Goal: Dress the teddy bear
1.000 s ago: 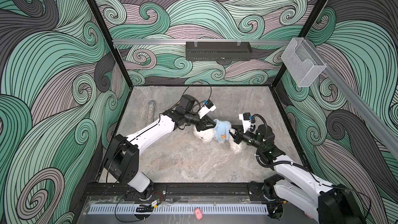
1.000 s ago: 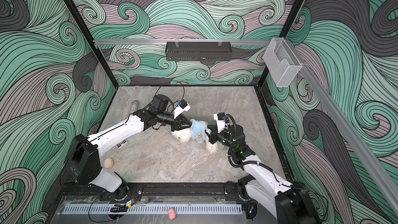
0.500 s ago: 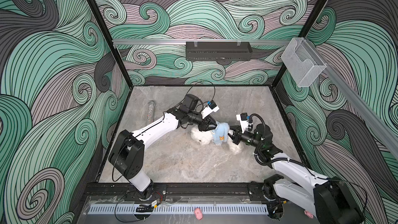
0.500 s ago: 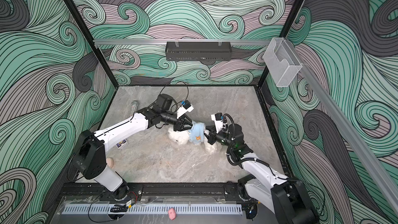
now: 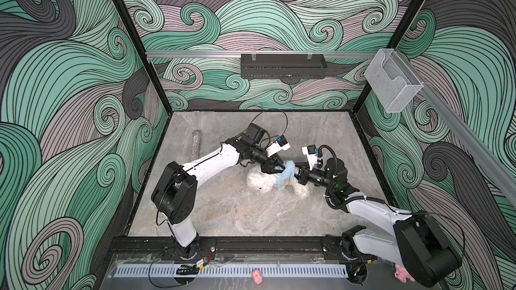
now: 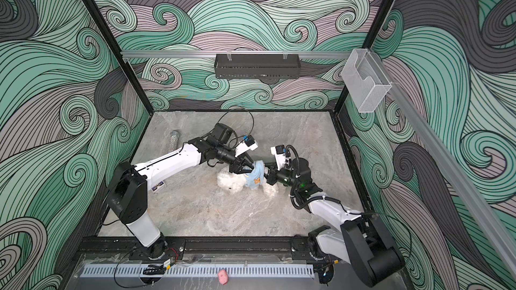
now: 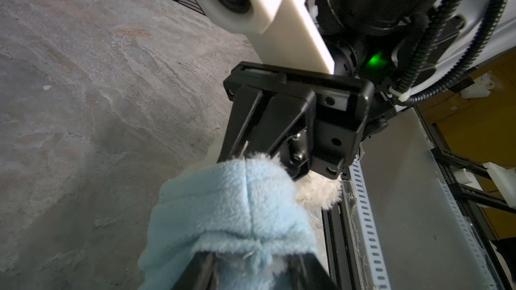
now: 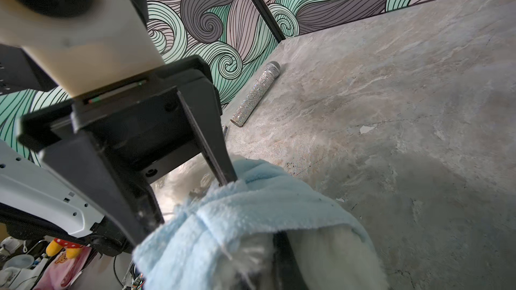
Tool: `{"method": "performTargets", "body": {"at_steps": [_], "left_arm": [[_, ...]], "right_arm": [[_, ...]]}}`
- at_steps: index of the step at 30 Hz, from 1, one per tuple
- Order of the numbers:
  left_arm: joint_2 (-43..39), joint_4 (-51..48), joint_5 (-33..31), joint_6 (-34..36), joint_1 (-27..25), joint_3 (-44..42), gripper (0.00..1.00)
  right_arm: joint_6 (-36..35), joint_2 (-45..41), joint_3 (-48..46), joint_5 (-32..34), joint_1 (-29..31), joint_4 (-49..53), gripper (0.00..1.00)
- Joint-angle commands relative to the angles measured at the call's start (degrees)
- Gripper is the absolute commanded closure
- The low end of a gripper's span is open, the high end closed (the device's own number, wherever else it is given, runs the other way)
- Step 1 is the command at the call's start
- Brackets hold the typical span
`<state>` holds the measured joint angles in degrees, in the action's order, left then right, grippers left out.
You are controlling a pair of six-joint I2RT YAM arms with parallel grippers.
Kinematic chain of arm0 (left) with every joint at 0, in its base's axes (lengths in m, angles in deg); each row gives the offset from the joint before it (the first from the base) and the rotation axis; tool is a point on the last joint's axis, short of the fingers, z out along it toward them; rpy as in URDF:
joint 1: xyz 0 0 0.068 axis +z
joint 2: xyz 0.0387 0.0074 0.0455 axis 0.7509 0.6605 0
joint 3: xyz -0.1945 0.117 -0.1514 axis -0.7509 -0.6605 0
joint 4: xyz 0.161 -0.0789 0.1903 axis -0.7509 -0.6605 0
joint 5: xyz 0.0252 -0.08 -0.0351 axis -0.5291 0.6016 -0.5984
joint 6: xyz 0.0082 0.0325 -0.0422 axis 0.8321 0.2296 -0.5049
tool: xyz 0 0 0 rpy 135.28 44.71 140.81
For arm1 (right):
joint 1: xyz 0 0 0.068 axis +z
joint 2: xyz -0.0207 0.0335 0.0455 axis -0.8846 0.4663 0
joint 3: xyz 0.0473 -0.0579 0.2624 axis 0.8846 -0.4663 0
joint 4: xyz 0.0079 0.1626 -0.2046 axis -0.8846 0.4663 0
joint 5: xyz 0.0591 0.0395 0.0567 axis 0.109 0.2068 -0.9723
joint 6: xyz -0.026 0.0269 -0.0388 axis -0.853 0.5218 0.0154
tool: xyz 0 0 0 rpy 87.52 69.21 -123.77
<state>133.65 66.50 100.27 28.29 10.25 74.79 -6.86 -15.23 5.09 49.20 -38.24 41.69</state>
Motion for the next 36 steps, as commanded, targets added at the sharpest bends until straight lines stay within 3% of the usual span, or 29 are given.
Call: {"method": "performTargets", "body": {"at_steps": [1, 3, 8, 15, 20, 24, 27, 31, 36], "left_arm": [[2.3, -0.5, 3.8, 0.8, -5.1, 0.6, 0.57], [2.2, 1.1, 3.2, 0.0, -5.5, 0.2, 0.61], [0.8, 0.0, 1.1, -1.6, -4.9, 1.8, 1.00], [-7.8, 7.7, -4.0, -7.8, -0.5, -5.5, 1.00], [-11.1, 10.4, -8.5, -9.8, 2.7, -9.8, 1.00], [-11.0, 7.9, -11.7, -6.7, 3.0, -10.1, 1.00], [-10.6, 8.3, -12.0, -6.1, 2.9, -10.1, 1.00], [-9.8, 8.5, -11.2, -6.0, 3.0, -9.4, 1.00], [-9.5, 8.4, -9.9, -5.1, 3.0, -9.5, 1.00]], "right_arm": [[3.2, 0.9, 5.6, -0.1, 3.6, -14.5, 1.00], [3.7, 2.1, 6.2, 0.1, 4.2, -15.5, 1.00], [2.2, 3.0, 6.0, 1.1, 4.0, -11.5, 1.00], [-3.5, -0.5, 4.4, 5.9, -0.1, 8.6, 1.00], [-7.7, -4.7, 5.1, 10.9, -1.1, 22.9, 0.66], [-12.9, -11.2, 6.8, 15.0, -1.4, 34.9, 0.54], [-15.5, -16.2, 7.3, 15.8, -1.3, 39.2, 0.51], [-16.3, -21.4, 6.1, 11.6, -0.6, 37.9, 0.51], [-17.3, -19.6, 7.0, 7.0, 2.1, 33.9, 0.57]]}}
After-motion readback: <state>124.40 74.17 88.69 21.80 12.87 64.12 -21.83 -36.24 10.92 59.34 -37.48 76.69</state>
